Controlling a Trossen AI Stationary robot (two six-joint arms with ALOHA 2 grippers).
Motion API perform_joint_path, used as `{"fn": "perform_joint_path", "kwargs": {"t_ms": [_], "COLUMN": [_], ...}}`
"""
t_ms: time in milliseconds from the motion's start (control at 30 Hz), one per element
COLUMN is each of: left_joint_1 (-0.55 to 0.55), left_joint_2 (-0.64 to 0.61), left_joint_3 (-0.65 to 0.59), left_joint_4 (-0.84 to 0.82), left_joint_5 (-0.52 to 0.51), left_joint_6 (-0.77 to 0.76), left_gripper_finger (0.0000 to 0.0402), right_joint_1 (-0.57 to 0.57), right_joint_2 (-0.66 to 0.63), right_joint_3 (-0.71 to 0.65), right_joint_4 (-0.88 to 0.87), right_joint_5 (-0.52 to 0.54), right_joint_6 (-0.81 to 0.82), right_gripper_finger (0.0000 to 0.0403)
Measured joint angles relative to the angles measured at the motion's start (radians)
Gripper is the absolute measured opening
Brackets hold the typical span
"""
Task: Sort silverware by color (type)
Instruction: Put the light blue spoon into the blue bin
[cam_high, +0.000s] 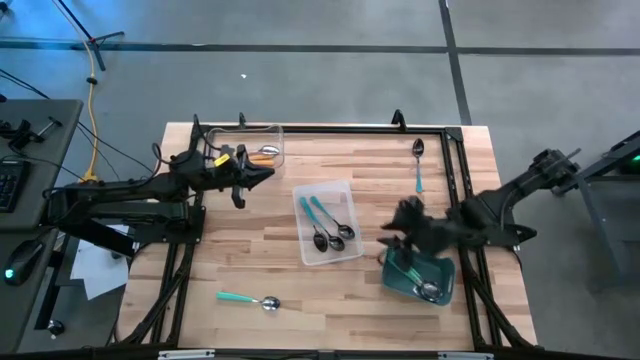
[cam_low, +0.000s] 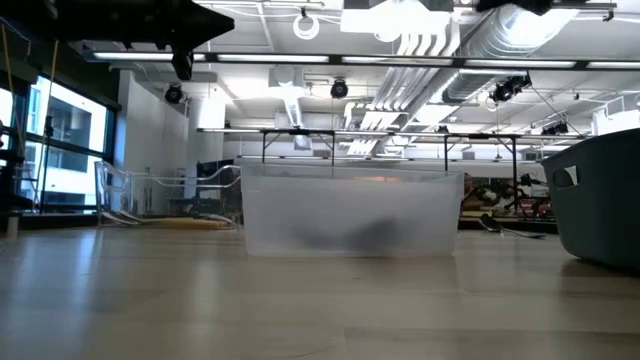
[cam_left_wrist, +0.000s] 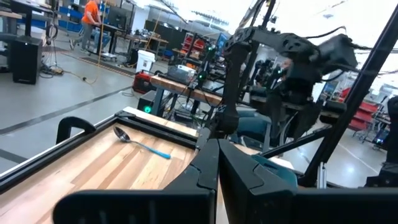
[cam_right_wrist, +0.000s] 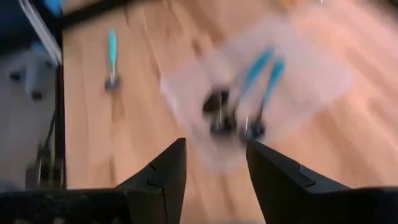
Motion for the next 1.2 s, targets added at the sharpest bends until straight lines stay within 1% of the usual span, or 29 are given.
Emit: {"fn": "perform_joint_path", "kwargs": {"t_ms": [67,133,200,267,300,367,467,533,567,633,733,800,900,1000,1067,1200], "left_joint_1": [0.0,0.0,0.0,0.0,0.0,-0.001,-0.001,-0.001,-0.001,0.0,0.0,0.0,0.0,0.0,-0.001,-0.001], "left_joint_2": [-0.01,-0.019,-0.031,-0.041,-0.046,-0.054,-0.058,-0.059,-0.059,-0.059,-0.06,-0.06,-0.06,-0.06,-0.06,-0.06], "left_joint_3": [0.0,0.0,0.0,0.0,0.0,0.0,0.0,0.0,0.0,0.0,0.0,0.0,0.0,0.0,0.0,0.0], "left_joint_4": [0.002,0.002,0.002,0.004,0.002,0.003,0.0,0.003,0.002,0.001,0.003,0.002,0.002,0.003,0.002,0.004], "left_joint_5": [0.0,0.0,0.0,0.0,0.0,0.0,0.0,0.0,0.0,0.0,0.0,0.001,0.002,0.002,0.002,0.002], "left_joint_6": [-0.006,-0.007,-0.007,-0.008,-0.008,-0.007,-0.007,-0.008,-0.007,0.001,0.002,0.002,0.002,0.003,0.002,0.003], "left_gripper_finger": [0.0,0.0,0.0,0.0,0.0,0.0,0.0,0.0,0.0,0.0,0.0,0.0,0.0,0.0,0.0,0.0], "right_joint_1": [-0.067,-0.143,-0.226,-0.311,-0.353,-0.436,-0.537,-0.587,-0.61,-0.652,-0.695,-0.706,-0.711,-0.725,-0.749,-0.8], "right_joint_2": [0.0,-0.002,-0.004,-0.003,-0.003,-0.003,-0.002,-0.001,0.0,0.0,0.0,0.0,0.001,0.007,0.01,0.022], "right_joint_3": [-0.001,-0.033,-0.102,-0.197,-0.248,-0.35,-0.457,-0.495,-0.504,-0.505,-0.484,-0.468,-0.457,-0.434,-0.423,-0.403], "right_joint_4": [0.095,0.224,0.369,0.563,0.674,0.903,1.261,1.425,1.471,1.51,1.486,1.443,1.39,1.354,1.291,1.272], "right_joint_5": [0.002,-0.015,-0.072,-0.165,-0.213,-0.277,-0.325,-0.349,-0.372,-0.431,-0.539,-0.589,-0.625,-0.632,-0.646,-0.717], "right_joint_6": [-0.115,-0.228,-0.31,-0.369,-0.388,-0.397,-0.413,-0.448,-0.466,-0.489,-0.489,-0.491,-0.523,-0.563,-0.582,-0.596], "right_gripper_finger": [0.0152,0.0152,0.0152,0.0152,0.0152,0.0152,0.0152,0.0152,0.0152,0.0152,0.0152,0.0152,0.0152,0.0152,0.0152,0.0152]}}
